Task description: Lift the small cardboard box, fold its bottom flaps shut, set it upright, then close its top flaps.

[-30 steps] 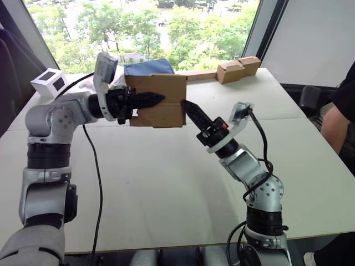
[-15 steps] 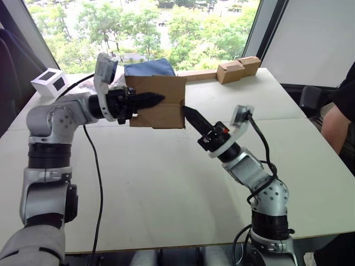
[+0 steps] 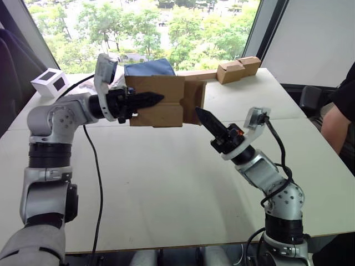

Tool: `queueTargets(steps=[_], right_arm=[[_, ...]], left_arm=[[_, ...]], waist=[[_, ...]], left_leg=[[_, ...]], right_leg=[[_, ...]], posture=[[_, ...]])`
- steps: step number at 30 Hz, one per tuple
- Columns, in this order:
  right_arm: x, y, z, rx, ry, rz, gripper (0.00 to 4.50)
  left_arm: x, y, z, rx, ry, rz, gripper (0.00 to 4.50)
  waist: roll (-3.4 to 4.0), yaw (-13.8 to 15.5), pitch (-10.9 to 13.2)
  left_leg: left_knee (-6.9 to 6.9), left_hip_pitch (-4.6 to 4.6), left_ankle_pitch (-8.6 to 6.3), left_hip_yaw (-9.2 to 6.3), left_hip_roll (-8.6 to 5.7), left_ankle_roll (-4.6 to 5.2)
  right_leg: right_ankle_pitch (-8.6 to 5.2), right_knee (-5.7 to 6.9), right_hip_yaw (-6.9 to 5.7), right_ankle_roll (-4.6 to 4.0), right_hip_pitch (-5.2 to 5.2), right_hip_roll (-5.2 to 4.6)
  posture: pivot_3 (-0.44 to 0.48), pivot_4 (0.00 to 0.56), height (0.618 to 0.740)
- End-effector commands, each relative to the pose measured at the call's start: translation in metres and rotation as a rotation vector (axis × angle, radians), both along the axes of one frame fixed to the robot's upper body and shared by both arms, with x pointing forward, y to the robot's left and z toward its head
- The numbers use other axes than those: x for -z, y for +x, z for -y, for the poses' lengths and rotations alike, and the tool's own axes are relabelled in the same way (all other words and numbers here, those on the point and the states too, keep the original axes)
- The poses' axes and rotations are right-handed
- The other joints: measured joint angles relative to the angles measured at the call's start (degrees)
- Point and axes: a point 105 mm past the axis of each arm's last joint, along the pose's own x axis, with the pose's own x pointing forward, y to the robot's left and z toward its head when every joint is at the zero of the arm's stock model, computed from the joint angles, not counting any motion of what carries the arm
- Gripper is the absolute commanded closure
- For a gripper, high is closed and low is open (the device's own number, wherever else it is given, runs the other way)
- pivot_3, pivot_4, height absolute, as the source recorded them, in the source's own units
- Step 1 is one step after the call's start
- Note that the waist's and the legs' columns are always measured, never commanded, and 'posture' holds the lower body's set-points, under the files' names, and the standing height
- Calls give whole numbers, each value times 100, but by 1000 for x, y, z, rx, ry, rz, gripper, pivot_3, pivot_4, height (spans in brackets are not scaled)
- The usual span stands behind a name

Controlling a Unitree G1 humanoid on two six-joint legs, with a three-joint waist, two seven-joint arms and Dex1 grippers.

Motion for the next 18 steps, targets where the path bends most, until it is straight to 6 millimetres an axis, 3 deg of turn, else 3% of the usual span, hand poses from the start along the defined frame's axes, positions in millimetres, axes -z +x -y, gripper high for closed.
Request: queueTargets(steps=[1,5,8,12,15,18], right_arm=[[-16,-9,20,26,17,69,3596],[-16,-5,44,90,14,62,3596],[0,2,48,130,-54,22,3596],[21,9,35,154,-153,-3,3596],[28,20,32,289,-297,47,3596],[30,18,18,299,-381,107,3596]], left_arm=[[-22,-5,-3,3,-33,77,4500],[-27,-7,-3,13,-50,81,4500],[-29,-7,-3,17,-64,80,4500],[-30,-6,-2,19,-72,78,4500],[-31,-4,-3,11,-76,77,4500],[-33,-4,-5,6,-85,74,4500]], waist=[[0,12,0],[0,16,0],[0,8,0],[0,-11,0],[0,-5,0],[0,5,0]], left_leg=[[0,0,0,0,0,0],[1,0,-1,0,-1,2],[1,0,-1,0,0,2],[0,2,-1,1,2,3],[0,1,-1,1,2,2],[2,1,-1,2,0,2]], right_leg=[[0,0,0,0,1,0],[0,-2,0,0,4,-2],[0,-2,0,0,4,0],[0,-1,0,0,3,4],[0,-1,0,0,2,5],[0,0,0,0,2,4]], posture=[[0,150,740],[0,150,740],[0,150,740],[0,150,740],[0,150,740],[0,150,740]])
